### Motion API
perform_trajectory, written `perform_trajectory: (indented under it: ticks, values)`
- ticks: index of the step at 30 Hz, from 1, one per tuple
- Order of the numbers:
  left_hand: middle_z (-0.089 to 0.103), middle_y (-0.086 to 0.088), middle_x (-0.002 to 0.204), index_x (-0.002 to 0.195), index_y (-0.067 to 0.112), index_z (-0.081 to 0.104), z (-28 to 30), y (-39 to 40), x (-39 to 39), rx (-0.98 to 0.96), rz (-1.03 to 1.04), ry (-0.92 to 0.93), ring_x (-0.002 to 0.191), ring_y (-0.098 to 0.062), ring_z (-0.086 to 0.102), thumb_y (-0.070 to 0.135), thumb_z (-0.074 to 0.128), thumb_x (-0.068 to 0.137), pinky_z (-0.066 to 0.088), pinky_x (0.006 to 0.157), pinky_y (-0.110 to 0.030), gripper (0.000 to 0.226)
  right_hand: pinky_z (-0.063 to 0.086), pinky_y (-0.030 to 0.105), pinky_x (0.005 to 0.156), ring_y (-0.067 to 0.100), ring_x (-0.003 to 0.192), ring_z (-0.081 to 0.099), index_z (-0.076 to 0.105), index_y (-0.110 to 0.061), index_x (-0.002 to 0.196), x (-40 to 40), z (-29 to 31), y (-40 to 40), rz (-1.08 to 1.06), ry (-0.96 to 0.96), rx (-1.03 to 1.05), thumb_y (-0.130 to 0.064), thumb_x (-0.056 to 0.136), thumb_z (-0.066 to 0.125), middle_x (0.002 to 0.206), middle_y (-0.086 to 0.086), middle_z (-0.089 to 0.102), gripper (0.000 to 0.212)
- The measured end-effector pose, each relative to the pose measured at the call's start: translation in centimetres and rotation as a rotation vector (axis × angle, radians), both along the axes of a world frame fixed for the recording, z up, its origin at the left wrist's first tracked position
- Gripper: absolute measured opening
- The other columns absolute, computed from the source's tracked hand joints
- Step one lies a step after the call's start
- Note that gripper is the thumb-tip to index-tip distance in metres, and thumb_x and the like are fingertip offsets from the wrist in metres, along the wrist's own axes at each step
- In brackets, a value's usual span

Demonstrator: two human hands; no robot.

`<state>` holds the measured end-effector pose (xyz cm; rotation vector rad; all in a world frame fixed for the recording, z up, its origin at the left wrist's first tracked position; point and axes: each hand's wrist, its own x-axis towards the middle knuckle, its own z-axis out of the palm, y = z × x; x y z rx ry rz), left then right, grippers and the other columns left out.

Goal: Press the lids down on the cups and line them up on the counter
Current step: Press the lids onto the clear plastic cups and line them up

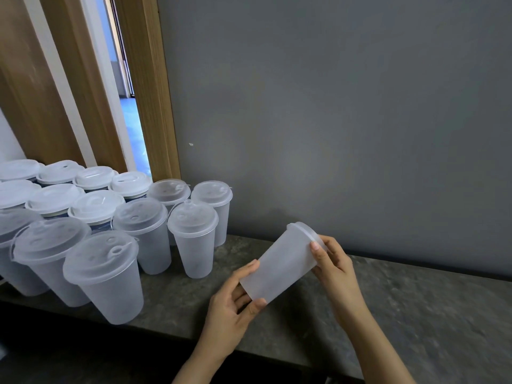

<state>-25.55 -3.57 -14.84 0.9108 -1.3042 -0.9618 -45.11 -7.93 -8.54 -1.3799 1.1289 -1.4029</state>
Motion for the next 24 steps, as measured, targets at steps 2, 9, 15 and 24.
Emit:
perform_trajectory:
  ticks: [2, 9, 15, 24]
  values:
    - [0.056, 0.013, 0.136, 0.137, 0.031, 0.049, 0.1, 0.1, -0.1, 0.036, -0.005, -0.031, 0.114, -0.020, 0.064, 0.050, 0.076, 0.078, 0.056, 0.088, -0.035, 0.068, 0.055, 0.034, 0.085, 0.014, 0.103, 0.065, 0.068, -0.033, 0.102, 0.0, 0.1, 0.0, 0.019, 0.002, -0.025, -0.046, 0.090, 0.060, 0.105, -0.009, 0.068, 0.020]
    - [0.056, 0.019, 0.132, 0.126, 0.045, 0.054, -0.4, -0.5, 0.5, 0.079, 0.025, -0.030, 0.122, -0.008, 0.057, 0.010, 0.083, 0.074, 0.052, 0.093, -0.027, 0.069, 0.053, 0.044, 0.097, 0.014, 0.115, 0.060, 0.064, -0.028, 0.097, 0.2, 0.2, -0.1, 0.036, -0.034, 0.031, -0.050, 0.085, 0.060, 0.118, -0.009, 0.064, 0.026]
    - [0.053, 0.017, 0.139, 0.114, 0.040, 0.062, -0.4, -0.5, 0.4, -0.020, 0.066, -0.053, 0.131, -0.007, 0.048, -0.008, 0.084, 0.065, 0.048, 0.096, -0.021, 0.072, 0.052, 0.029, 0.079, 0.000, 0.097, 0.062, 0.061, -0.033, 0.105, 0.3, 0.3, 0.1, -0.001, -0.005, 0.040, -0.066, 0.075, 0.065, 0.103, -0.021, 0.065, 0.044]
    - [0.061, 0.017, 0.119, 0.123, 0.053, 0.049, 0.6, 0.2, -0.2, 0.068, 0.044, -0.078, 0.100, -0.020, 0.069, 0.053, 0.070, 0.079, 0.057, 0.074, -0.026, 0.049, 0.054, 0.022, 0.066, -0.004, 0.094, 0.062, 0.059, -0.036, 0.113, -0.4, 0.3, -0.1, -0.032, -0.033, 0.020, -0.057, 0.078, 0.058, 0.098, -0.031, 0.064, 0.041]
